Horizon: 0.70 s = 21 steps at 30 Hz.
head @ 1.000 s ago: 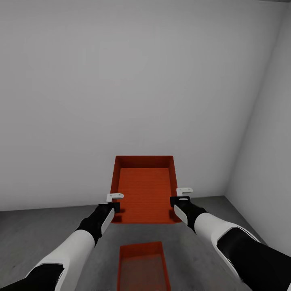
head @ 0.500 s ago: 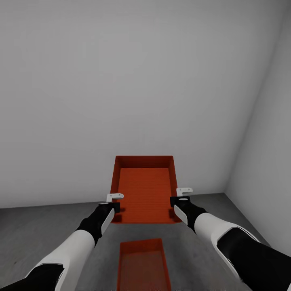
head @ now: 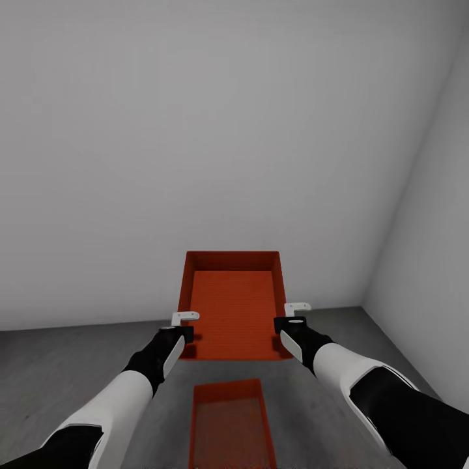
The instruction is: Move the two storage containers from the living room to the garage. In the garage, place one container on the floor and stack the other container on top of it (either order is fine).
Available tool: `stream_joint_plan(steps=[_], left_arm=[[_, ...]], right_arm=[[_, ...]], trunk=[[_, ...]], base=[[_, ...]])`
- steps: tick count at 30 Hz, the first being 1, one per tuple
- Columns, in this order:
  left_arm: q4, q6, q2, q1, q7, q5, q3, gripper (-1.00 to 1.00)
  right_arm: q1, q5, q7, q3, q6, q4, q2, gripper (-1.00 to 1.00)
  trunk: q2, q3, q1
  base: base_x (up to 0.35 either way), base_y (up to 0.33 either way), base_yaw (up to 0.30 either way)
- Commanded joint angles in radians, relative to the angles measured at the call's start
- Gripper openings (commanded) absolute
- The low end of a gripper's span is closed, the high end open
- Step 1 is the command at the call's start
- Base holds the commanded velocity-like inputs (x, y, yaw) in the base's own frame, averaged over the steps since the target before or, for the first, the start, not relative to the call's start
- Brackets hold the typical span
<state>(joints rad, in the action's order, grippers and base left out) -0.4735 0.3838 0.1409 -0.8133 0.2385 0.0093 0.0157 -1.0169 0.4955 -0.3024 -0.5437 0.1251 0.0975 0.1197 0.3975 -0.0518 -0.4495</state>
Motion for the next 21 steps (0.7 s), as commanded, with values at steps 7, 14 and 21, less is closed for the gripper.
stream_joint_plan(steps=[7,14,21], left_arm=[[-0.027,0.004,0.002,-0.001,0.005,0.000,0.000,-1.00],[-0.027,0.004,0.002,-0.001,0.005,0.000,0.000,-1.00],[-0.026,0.004,0.002,-0.001,0.006,0.000,0.000,-1.00]], right_arm=[[0.000,0.021,-0.004,-0.054,0.007,-0.001,0.000,-1.00],[-0.001,0.021,-0.004,-0.055,0.007,-0.001,0.000,-1.00],[0.000,0.021,-0.004,-0.055,0.007,-0.001,0.000,-1.00]], trunk=[[0.003,-0.014,-0.001],[0.003,-0.025,-0.001],[0.003,-0.036,-0.001]], base=[[0.000,0.000,0.000],[0.000,0.000,0.000],[0.000,0.000,0.000]])
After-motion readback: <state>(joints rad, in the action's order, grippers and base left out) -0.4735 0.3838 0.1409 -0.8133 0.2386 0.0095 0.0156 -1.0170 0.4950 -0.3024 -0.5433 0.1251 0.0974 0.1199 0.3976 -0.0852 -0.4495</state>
